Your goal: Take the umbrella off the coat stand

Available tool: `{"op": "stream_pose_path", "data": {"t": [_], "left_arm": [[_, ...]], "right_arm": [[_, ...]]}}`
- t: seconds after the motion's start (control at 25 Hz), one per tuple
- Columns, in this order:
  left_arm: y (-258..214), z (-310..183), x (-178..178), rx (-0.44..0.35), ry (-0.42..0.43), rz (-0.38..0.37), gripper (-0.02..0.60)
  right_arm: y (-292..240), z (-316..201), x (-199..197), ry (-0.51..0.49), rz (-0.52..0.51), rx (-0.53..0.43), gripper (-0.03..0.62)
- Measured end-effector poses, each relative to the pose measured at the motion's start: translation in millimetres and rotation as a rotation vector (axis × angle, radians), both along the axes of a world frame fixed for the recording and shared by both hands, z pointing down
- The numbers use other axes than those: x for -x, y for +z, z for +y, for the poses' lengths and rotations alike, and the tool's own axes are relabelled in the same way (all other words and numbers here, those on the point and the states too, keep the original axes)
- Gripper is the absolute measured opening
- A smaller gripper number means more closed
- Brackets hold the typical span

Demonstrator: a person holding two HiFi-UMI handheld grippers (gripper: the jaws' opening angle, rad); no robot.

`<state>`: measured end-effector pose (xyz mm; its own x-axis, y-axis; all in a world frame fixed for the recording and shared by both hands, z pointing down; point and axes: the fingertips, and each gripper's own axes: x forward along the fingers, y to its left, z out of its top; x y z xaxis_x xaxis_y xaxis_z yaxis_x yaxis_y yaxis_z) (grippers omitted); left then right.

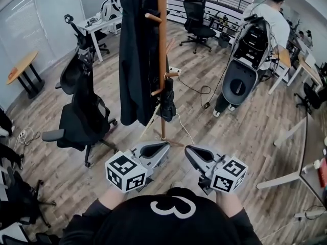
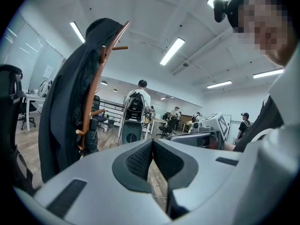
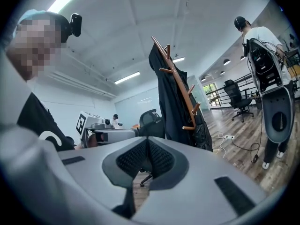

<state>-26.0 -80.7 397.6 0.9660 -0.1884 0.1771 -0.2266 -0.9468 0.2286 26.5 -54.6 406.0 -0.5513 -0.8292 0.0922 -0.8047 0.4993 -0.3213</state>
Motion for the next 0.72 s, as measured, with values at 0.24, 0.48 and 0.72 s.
{"op": "stream_pose_path", "data": {"t": [0.24, 0.48, 0.72], "left_arm": [[3, -31, -15, 0.018, -0.04, -0.011, 0.017], [4, -71, -36, 0.031, -0.101, -0.018, 0.017], [5, -114, -51, 0.048, -0.145, -0.019, 0.017]], "right_arm": [[6, -33, -20, -0.033, -0.024, 0.027, 0.026], [5, -74, -44, -0.083, -0.03, 0.032, 0.026], [0, -120, -62, -0.113, -0.023, 0.038, 0.026]]}}
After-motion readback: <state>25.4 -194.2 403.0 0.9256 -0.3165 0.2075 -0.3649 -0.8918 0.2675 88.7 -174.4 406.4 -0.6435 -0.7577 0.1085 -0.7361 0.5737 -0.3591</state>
